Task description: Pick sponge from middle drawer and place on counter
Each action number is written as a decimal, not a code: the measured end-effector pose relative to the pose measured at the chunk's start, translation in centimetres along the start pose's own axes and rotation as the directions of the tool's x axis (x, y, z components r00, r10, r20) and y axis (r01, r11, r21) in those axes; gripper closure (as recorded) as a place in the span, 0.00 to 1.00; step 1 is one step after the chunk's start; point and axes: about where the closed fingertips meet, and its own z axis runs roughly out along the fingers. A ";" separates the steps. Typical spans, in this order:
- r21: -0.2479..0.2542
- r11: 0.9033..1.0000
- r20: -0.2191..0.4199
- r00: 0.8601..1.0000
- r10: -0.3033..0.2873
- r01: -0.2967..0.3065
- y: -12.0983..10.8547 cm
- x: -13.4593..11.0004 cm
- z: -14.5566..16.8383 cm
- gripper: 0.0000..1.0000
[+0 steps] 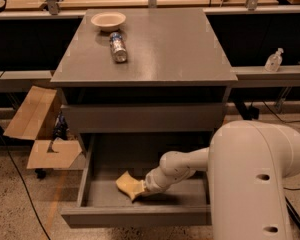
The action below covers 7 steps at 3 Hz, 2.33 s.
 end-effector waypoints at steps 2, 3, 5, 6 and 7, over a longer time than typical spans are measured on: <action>0.000 1.000 -0.003 1.000 0.008 -0.008 0.0 0.1 -0.1 1.00; -0.023 0.999 0.040 0.999 -0.022 0.023 0.7 -1.1 -3.3 1.00; -0.093 0.984 0.079 0.987 -0.143 0.150 3.1 -2.3 -12.8 1.00; -0.095 0.977 0.022 0.982 -0.189 0.190 2.6 -1.1 -16.4 1.00; -0.111 0.969 -0.056 0.972 -0.229 0.222 2.0 0.7 -20.8 1.00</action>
Offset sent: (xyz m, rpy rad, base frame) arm 0.0094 -0.0119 0.0218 0.0660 -0.0031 -0.0559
